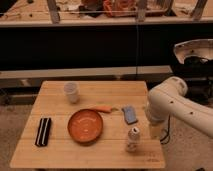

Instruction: Knock the bottle over

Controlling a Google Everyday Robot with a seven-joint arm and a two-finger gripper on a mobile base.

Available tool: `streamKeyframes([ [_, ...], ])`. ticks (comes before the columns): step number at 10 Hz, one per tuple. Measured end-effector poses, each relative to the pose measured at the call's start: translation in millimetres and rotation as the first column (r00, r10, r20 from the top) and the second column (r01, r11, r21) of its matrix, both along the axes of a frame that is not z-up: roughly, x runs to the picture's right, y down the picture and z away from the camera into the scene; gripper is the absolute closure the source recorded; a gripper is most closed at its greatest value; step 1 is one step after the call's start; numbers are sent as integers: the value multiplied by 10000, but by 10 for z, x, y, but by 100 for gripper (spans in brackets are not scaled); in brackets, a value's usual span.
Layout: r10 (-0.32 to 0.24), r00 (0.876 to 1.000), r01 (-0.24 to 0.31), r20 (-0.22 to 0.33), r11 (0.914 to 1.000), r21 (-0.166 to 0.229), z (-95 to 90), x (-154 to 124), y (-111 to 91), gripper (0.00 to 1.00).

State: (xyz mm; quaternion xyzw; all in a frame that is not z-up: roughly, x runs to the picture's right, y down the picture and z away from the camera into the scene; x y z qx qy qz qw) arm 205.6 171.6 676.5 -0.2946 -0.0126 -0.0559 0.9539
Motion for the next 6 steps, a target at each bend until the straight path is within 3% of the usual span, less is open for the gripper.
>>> streamKeyframes([
  [6, -348, 9990, 350, 293, 9994, -62, 12, -192, 85, 22],
])
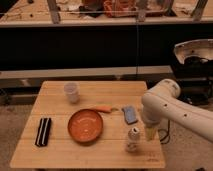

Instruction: Knock the bottle over

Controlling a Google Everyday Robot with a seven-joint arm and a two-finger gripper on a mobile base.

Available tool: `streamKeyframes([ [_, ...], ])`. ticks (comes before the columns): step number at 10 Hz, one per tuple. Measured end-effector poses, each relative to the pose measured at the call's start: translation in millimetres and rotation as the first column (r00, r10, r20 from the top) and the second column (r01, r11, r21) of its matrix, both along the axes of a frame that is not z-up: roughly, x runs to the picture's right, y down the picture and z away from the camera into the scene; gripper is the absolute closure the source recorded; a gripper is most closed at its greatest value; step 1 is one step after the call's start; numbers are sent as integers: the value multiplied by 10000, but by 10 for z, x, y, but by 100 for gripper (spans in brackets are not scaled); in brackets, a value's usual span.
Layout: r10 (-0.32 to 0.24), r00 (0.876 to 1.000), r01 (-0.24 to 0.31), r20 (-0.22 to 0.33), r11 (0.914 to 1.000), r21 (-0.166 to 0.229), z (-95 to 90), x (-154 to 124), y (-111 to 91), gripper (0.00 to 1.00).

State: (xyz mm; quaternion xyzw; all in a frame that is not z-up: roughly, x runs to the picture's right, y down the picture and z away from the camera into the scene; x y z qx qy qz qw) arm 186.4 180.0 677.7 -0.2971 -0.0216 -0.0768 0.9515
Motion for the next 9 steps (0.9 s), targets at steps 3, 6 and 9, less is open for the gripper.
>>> streamKeyframes([
  [3, -246, 9994, 247, 254, 9997, -50, 24, -150, 41, 47],
  [6, -406, 9984, 410, 382, 9991, -98, 24, -208, 76, 78],
  [9, -798, 9943, 812, 710, 9965, -175, 13, -610, 117, 100],
])
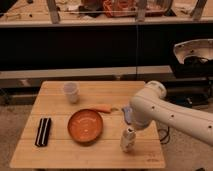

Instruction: Knock the bottle over

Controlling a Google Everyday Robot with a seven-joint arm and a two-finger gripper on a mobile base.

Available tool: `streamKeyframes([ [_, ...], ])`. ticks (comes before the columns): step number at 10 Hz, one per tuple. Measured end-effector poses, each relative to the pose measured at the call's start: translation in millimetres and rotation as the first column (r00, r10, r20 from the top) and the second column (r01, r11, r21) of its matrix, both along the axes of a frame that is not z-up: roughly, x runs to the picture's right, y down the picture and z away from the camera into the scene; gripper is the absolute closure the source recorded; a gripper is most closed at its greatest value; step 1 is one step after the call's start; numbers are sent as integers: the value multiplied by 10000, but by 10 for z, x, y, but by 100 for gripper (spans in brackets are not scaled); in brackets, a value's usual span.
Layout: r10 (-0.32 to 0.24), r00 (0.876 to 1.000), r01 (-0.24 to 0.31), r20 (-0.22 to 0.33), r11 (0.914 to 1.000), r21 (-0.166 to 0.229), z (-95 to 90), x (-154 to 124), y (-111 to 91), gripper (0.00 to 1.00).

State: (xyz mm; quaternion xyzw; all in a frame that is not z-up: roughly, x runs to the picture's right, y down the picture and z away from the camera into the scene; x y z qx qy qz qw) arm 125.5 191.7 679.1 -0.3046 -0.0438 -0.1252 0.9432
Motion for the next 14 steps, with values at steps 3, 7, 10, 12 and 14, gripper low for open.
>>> streamKeyframes([
  [3, -385, 9989, 387, 257, 9992, -83, -9, -372, 28, 100],
  [7, -615, 9966, 627, 548, 9978, -209, 16, -527, 52, 100],
  [10, -875, 9923, 899, 874, 9957, -242, 4, -768, 88, 100],
  [12, -1004, 9906, 1035, 932, 9942, -288, -5, -773, 111, 100],
  [14, -1179, 9872, 1216, 1071, 9922, -287, -7, -885, 116, 100],
])
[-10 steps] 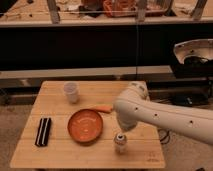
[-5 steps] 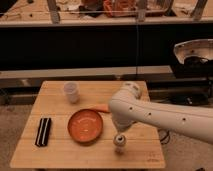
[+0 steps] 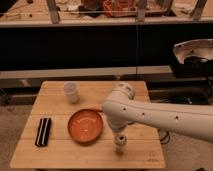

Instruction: Knock the bottle over

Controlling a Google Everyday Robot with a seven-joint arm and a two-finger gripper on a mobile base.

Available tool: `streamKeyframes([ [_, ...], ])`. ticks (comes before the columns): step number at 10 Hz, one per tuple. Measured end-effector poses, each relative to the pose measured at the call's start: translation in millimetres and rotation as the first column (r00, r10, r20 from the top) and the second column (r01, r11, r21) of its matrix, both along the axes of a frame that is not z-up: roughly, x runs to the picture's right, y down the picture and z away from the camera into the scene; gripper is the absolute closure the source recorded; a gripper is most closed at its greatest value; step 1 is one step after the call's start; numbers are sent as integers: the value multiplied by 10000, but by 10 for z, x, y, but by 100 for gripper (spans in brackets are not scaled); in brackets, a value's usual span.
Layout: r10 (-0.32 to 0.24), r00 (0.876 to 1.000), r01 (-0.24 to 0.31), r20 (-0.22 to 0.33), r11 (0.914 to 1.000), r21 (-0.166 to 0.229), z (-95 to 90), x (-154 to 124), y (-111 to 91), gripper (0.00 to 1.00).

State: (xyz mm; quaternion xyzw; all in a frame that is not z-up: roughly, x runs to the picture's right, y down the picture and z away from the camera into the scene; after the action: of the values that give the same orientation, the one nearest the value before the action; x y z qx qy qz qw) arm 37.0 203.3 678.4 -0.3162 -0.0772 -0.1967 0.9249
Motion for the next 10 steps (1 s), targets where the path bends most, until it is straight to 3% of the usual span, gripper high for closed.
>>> streamKeyframes([
  [7, -541, 9974, 541, 469, 9985, 22, 78, -418, -100, 100],
  [10, -575, 9972, 575, 478, 9983, 6, 81, -417, -99, 100],
])
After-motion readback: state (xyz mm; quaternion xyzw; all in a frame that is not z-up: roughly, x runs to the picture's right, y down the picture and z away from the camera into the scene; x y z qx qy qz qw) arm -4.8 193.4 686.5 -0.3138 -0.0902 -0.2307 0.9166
